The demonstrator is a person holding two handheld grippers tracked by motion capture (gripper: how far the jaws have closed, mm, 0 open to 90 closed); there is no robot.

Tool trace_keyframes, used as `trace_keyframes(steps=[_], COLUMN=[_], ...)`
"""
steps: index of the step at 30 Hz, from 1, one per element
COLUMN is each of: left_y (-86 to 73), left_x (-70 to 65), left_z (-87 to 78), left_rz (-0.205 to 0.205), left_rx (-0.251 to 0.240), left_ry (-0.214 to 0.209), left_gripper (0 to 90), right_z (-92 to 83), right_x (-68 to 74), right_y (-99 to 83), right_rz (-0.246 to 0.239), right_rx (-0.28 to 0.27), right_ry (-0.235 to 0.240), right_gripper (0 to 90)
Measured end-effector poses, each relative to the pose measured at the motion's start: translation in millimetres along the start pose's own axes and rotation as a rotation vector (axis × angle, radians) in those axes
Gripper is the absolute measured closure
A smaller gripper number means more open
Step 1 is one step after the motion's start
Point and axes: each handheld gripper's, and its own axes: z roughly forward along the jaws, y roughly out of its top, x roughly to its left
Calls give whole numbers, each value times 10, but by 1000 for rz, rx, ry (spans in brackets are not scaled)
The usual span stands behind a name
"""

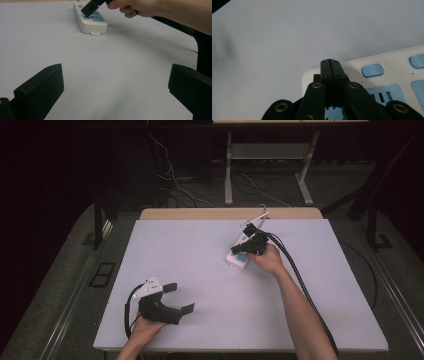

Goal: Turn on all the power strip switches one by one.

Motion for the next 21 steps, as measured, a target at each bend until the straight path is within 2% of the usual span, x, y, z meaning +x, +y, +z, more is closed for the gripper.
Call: trace_keyframes(steps=[21], left_y=[-6], left_x=[-10], left_z=[6], left_rz=[-1], left_rx=[4], left_ry=[-1], left_gripper=[0], right_z=[25], right_x=[21], right_y=[-12], right_rz=[-30], right_rx=[0], right_ry=[-12], right_gripper=[900])
